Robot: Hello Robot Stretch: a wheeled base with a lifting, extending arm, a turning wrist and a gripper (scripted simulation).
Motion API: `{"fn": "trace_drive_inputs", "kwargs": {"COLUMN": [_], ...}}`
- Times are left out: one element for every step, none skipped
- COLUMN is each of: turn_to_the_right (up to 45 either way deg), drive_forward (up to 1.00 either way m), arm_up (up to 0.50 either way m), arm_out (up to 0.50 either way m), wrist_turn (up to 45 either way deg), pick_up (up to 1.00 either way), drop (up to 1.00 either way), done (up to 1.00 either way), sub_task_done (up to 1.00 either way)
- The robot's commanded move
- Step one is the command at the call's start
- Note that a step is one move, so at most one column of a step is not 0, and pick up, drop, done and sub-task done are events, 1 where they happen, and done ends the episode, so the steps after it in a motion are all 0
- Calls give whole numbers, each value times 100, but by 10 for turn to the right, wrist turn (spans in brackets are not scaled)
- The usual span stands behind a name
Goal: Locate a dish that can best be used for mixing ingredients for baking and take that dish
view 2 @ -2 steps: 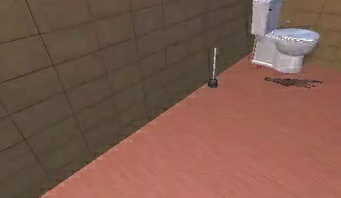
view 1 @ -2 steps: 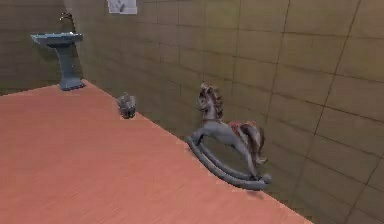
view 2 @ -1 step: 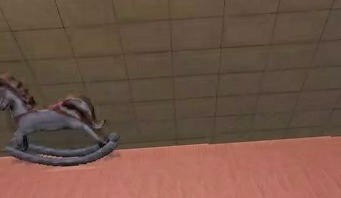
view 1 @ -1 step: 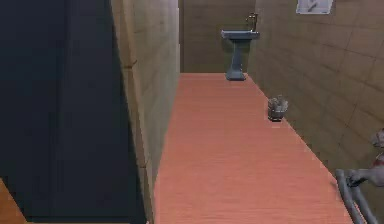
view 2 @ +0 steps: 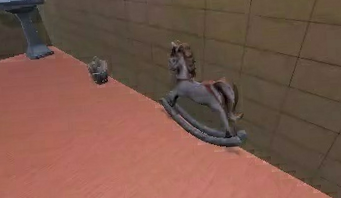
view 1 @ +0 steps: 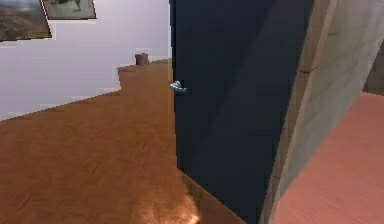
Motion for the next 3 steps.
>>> {"fn": "trace_drive_inputs", "kwargs": {"turn_to_the_right": [-210,-30,0], "drive_forward": [0,0,100], "arm_up": [0,0,0], "arm_out": [0,0,0], "wrist_turn": [0,0,0], "pick_up": [0,0,0], "drop": [0,0,0], "done": [0,0,0], "sub_task_done": [0,0,0]}}
